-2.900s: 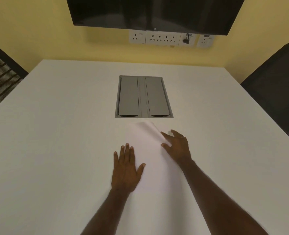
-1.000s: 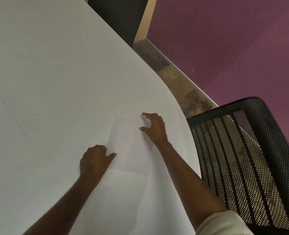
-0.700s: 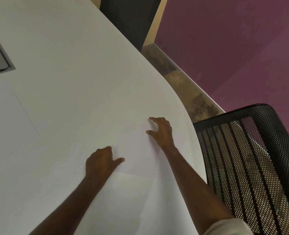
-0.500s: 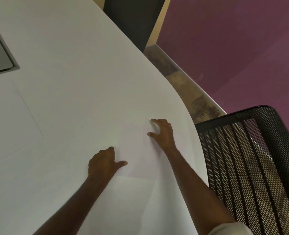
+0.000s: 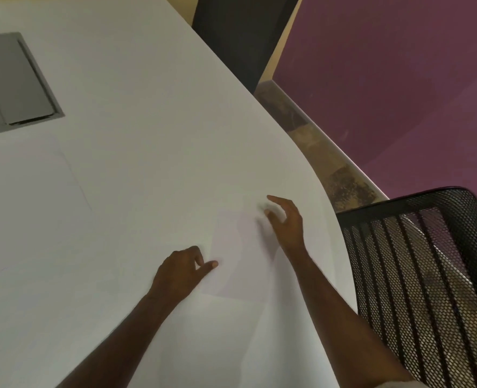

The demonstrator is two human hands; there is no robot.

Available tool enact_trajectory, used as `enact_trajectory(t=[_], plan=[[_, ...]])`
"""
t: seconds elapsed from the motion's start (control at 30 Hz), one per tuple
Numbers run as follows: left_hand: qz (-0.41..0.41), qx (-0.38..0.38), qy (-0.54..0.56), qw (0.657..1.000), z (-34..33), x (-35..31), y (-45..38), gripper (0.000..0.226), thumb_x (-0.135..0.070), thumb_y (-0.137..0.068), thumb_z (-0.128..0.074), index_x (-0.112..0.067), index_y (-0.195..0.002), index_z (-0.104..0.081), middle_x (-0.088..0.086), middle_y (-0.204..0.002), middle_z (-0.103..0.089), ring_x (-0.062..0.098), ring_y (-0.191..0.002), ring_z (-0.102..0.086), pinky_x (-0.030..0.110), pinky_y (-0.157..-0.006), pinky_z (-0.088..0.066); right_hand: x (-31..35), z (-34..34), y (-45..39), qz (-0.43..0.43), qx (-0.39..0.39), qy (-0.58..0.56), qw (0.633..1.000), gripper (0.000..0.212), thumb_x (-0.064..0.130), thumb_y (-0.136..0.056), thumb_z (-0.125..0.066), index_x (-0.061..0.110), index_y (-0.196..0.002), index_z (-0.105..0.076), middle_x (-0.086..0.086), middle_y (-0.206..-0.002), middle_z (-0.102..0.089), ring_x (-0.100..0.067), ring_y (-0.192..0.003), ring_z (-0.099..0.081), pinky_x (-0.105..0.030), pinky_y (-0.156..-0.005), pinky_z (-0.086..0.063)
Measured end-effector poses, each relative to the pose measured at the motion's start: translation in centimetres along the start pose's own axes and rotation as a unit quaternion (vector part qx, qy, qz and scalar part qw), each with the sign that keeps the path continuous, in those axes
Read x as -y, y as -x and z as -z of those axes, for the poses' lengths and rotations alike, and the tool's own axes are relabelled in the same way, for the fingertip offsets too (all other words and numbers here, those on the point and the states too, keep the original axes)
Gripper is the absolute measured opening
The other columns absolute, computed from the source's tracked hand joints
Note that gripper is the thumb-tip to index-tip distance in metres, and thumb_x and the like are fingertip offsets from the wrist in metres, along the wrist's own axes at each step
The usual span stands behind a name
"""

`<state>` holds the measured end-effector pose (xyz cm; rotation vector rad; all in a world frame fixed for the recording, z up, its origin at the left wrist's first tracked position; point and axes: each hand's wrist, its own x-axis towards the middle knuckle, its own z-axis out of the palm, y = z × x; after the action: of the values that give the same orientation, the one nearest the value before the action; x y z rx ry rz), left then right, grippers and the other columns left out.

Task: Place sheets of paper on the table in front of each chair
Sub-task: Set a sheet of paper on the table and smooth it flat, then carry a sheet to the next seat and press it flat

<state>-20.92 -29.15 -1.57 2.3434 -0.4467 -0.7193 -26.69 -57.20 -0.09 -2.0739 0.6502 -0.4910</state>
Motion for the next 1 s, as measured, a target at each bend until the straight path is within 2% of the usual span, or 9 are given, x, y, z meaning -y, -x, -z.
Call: enact_trajectory(t=[0.1,0.17,0.3,0.37,0.43,0.53,0.6,0.67,1.0], plan=[[-0.041,0.108,0.136,0.984,3.9,2.7,0.4,0.016,-0.047,-0.086,-0.072,-0.031,-0.085,-0.067,0.003,-0.072,-0.065,0.012,-0.057,-0.061,0.040,-0.061,-0.056,3.2,-2.4,-0.8,0.053,0.014,-0.012,0.998,0.026,0.016,-0.094,-0.069,0.020,-0.120,-0.071,0.007,-0.123,-0.068,-0.012,-0.120,-0.060,-0.047,-0.107,-0.046],[-0.051,0.100,0.118,0.987,7.6,5.1,0.6,0.010,-0.042,-0.087,-0.067,-0.032,-0.088,-0.070,0.001,-0.077,-0.069,0.012,-0.065,-0.065,0.042,-0.068,-0.059,5.8,-5.2,-1.9,0.088,0.045,-0.007,0.995,0.027,0.018,-0.095,-0.067,0.022,-0.122,-0.070,0.009,-0.126,-0.067,-0.012,-0.124,-0.057,-0.046,-0.108,-0.045],[-0.018,-0.116,-0.007,0.993,15.6,9.9,0.3,0.011,-0.033,-0.089,-0.059,-0.034,-0.089,-0.071,-0.012,-0.088,-0.075,0.015,-0.081,-0.070,0.033,-0.079,-0.057,11.8,-12.0,-4.1,0.162,0.110,0.002,0.981,0.030,0.025,-0.097,-0.065,0.025,-0.127,-0.067,0.011,-0.131,-0.063,-0.010,-0.129,-0.052,-0.045,-0.109,-0.044],[-0.029,-0.264,-0.053,0.963,19.4,12.2,0.2,0.011,-0.026,-0.092,-0.064,-0.030,-0.099,-0.072,-0.007,-0.096,-0.074,0.022,-0.089,-0.068,0.033,-0.082,-0.052,14.7,-15.7,-5.0,0.192,0.142,0.010,0.971,0.031,0.028,-0.098,-0.063,0.027,-0.129,-0.065,0.012,-0.133,-0.062,-0.008,-0.130,-0.049,-0.043,-0.110,-0.043],[-0.029,-0.335,-0.103,0.936,22.3,14.7,-0.4,0.031,-0.033,-0.094,-0.060,-0.019,-0.121,-0.067,0.003,-0.116,-0.070,0.028,-0.108,-0.064,0.039,-0.096,-0.048,17.5,-19.4,-5.7,0.216,0.174,0.026,0.960,0.032,0.031,-0.099,-0.062,0.028,-0.130,-0.064,0.012,-0.136,-0.060,-0.007,-0.132,-0.047,-0.038,-0.112,-0.041],[0.065,-0.274,-0.183,0.942,24.9,18.3,-1.5,0.072,-0.058,-0.100,-0.036,-0.012,-0.155,-0.033,0.012,-0.162,-0.034,0.030,-0.151,-0.029,0.046,-0.124,-0.018,20.8,-24.9,-6.4,0.265,0.216,0.082,0.936,0.035,0.031,-0.099,-0.062,0.025,-0.133,-0.064,0.006,-0.140,-0.059,-0.013,-0.134,-0.047,-0.025,-0.113,-0.032],[0.106,-0.234,-0.218,0.941,25.5,20.3,-2.2,0.098,-0.077,-0.087,-0.001,-0.013,-0.161,-0.012,0.010,-0.169,-0.010,0.028,-0.156,-0.008,0.048,-0.126,-0.004,22.5,-28.5,-6.8,0.287,0.241,0.122,0.919,0.037,0.033,-0.099,-0.061,0.024,-0.135,-0.062,0.003,-0.143,-0.058,-0.017,-0.136,-0.046,-0.025,-0.114,-0.029],[0.120,-0.229,-0.240,0.936,25.5,22.1,-2.7,0.113,-0.080,-0.073,0.024,-0.012,-0.161,-0.002,0.011,-0.170,0.001,0.029,-0.157,-0.001,0.051,-0.126,-0.001,23.7,-31.9,-7.3,0.304,0.259,0.158,0.903,0.040,0.035,-0.100,-0.060,0.022,-0.137,-0.061,0.000,-0.145,-0.056,-0.020,-0.138,-0.045,-0.031,-0.115,-0.029],[0.117,-0.250,-0.271,0.922,23.2,27.3,-4.6,0.096,-0.077,-0.086,0.008,-0.016,-0.161,0.003,0.012,-0.168,0.012,0.031,-0.156,0.011,0.059,-0.124,0.001,25.5,-43.8,-10.3,0.257,0.331,0.291,0.860,0.061,0.042,-0.104,-0.045,0.021,-0.158,-0.027,-0.005,-0.167,-0.021,-0.020,-0.153,-0.022,-0.039,-0.125,-0.012]])
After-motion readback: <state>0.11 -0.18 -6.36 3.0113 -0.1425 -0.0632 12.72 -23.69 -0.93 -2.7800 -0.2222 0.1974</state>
